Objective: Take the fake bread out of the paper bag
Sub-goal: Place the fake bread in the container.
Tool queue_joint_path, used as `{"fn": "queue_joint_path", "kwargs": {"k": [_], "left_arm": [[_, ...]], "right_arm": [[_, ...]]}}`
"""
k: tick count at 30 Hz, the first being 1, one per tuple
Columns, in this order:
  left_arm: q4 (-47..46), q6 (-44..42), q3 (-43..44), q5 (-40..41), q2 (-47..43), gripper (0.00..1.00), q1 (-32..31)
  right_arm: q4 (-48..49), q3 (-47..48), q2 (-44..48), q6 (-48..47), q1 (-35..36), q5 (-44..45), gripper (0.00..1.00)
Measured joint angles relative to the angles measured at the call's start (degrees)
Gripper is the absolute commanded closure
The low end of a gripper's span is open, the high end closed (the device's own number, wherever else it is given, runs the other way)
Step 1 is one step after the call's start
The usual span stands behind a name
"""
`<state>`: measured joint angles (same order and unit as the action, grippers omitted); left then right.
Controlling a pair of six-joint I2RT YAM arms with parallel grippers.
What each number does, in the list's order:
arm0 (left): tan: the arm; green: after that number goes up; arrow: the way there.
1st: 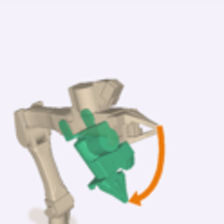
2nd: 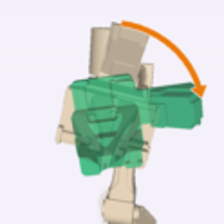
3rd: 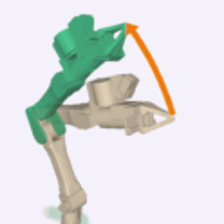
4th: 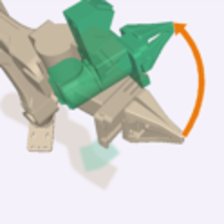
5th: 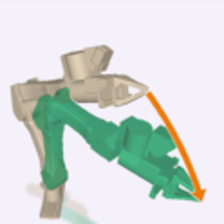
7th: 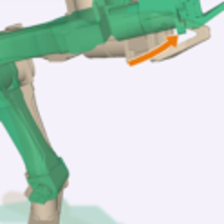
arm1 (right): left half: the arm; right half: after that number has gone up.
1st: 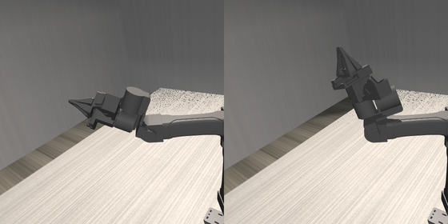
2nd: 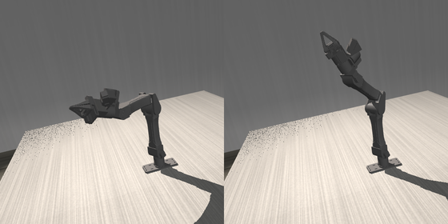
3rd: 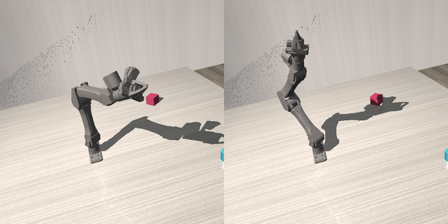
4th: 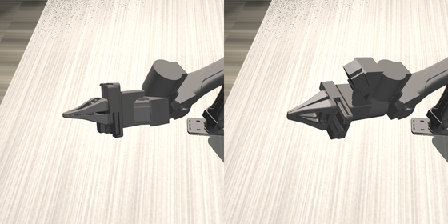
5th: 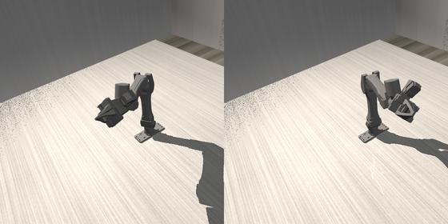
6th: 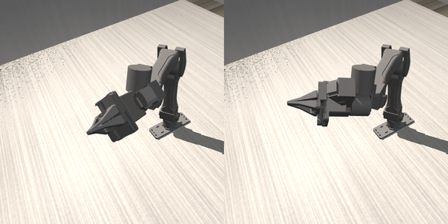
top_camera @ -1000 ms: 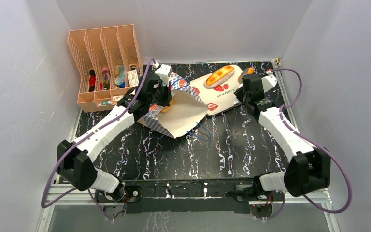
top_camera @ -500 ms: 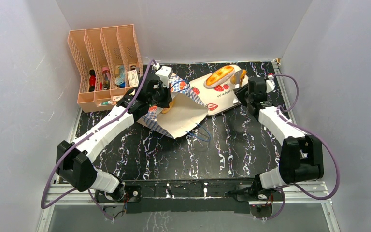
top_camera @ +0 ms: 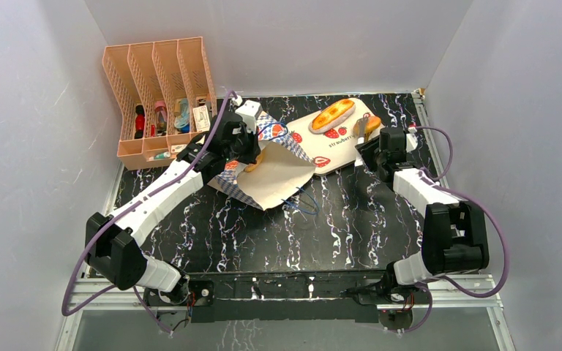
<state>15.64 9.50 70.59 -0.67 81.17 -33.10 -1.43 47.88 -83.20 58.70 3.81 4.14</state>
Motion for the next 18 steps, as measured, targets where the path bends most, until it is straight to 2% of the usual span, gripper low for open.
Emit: {"fn": "queue_joint_path", "kwargs": {"k": [18], "left_arm": [[-1.11, 1.64, -1.29, -0.09, -2.84, 1.00, 0.00]], "right_arm": [[-7.93, -0.96, 7.54, -0.28, -0.35, 0.61, 0.63]]}}
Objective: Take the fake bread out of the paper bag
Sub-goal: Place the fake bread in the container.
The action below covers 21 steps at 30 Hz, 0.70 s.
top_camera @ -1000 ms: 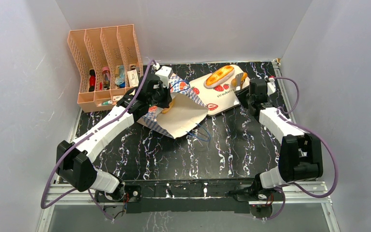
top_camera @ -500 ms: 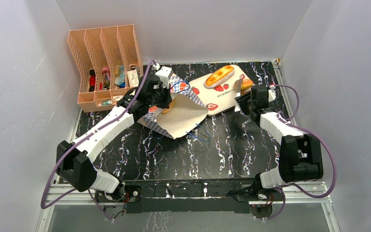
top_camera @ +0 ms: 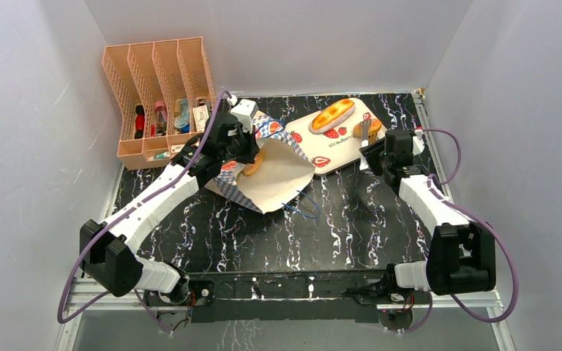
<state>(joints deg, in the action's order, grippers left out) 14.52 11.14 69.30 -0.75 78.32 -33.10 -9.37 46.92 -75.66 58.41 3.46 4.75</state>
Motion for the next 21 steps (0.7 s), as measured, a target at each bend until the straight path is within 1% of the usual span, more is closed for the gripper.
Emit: {"fn": "queue_joint_path", "kwargs": {"k": [14, 21], "left_arm": [[-0.79, 0.90, -0.22, -0.15, -0.11, 1.00, 0.00], [-0.63, 0.87, -0.42, -0.17, -0.31, 1.00, 0.00]], "right_arm": [[-6.40, 0.00, 3.15, -1.03, -0.11, 2.01, 0.62], [-7.15, 0.00, 6.23, -0.81, -0.15, 4.42, 0.62]]}}
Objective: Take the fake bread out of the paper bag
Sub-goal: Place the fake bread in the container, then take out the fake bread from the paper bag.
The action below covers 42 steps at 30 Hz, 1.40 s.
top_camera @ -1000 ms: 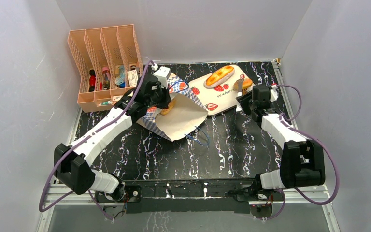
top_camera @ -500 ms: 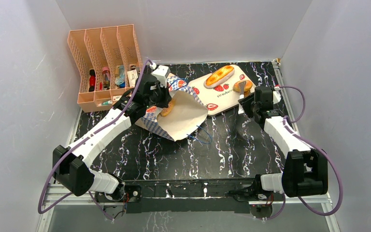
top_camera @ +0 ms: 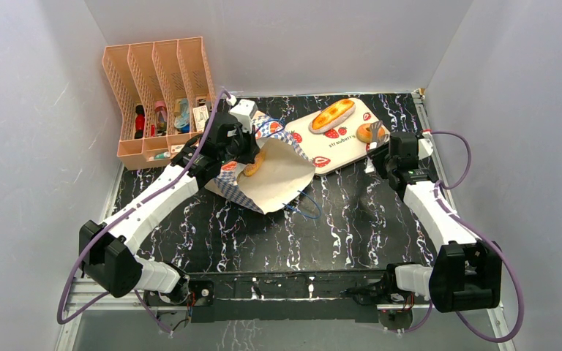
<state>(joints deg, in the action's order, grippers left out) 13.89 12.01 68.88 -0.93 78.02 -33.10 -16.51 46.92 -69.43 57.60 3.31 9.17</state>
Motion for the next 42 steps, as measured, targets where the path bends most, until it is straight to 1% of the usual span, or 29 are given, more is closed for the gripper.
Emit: {"fn": "queue_joint_path", "kwargs": {"k": [10, 15, 22, 27, 31, 37, 42], "left_arm": [[0.04, -0.02, -0.02, -0.02, 0.00, 1.00, 0.00], [0.04, -0.20, -0.02, 0.00, 0.00, 1.00, 0.00], [-0.13, -0.44, -0.02, 0.00, 0.00, 1.00, 0.00], [-0.13, -0.63, -0.02, 0.02, 0.02, 1.00, 0.00], [-0.20, -0.70, 0.00, 0.00, 0.33, 1.00, 0.00], [-0.59, -0.70, 0.44, -0.02, 2.40, 1.00, -0.02], [-0.61, -0.87, 1.16, -0.02, 4.13, 1.00, -0.02]], "right_arm": [[-0.28, 0.02, 0.48, -0.04, 0.00, 1.16, 0.63], [-1.77, 0.48, 1.95, -0.90, 0.00, 1.18, 0.65], [-3.74, 3.91, 3.67, -4.83, 0.00, -1.16, 0.67], [-5.40, 4.44, 6.36, -6.71, 1.18, -3.50, 0.68], [-8.02, 5.35, 7.50, -8.72, 5.44, -4.20, 0.68], [-11.72, 7.34, 9.60, -10.95, 15.21, -3.96, 0.69], [-14.95, 8.13, 13.27, -11.74, 20.39, -3.82, 0.70]]}}
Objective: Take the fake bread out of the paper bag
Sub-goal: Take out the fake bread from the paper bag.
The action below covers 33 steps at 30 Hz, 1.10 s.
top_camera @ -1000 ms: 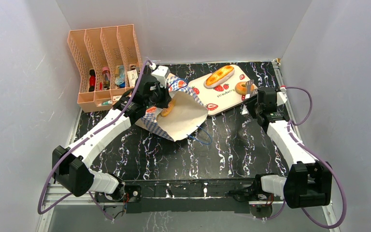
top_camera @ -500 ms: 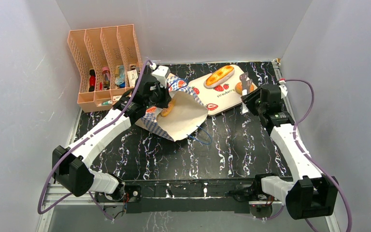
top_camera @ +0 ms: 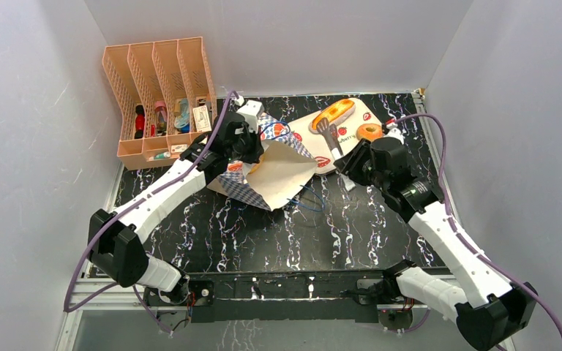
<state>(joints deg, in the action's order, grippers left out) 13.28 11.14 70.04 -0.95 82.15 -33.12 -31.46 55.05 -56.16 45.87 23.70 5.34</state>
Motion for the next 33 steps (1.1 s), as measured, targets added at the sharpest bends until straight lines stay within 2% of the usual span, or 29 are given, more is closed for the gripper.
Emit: {"fn": "queue_joint_path", "kwargs": {"k": [8, 18, 26, 33], "left_arm": [[-0.02, -0.68, 1.88, 0.02, 1.66, 1.00, 0.02], [-0.42, -0.70, 3.04, 0.02, 4.44, 1.00, 0.00], [-0.33, -1.07, 4.59, 0.04, 4.72, 1.00, 0.02], [0.57, -1.51, 6.19, 0.04, 4.94, 1.00, 0.02]], "right_arm": [[-5.75, 0.04, 3.45, -2.21, 5.22, -2.34, 0.72], [-11.32, 0.04, 6.23, -3.61, 7.67, -7.80, 0.74], [-9.86, -0.83, 5.42, -2.14, 11.47, -10.03, 0.75], [-3.52, -4.81, 1.46, 1.01, 16.72, -10.01, 0.74]]}}
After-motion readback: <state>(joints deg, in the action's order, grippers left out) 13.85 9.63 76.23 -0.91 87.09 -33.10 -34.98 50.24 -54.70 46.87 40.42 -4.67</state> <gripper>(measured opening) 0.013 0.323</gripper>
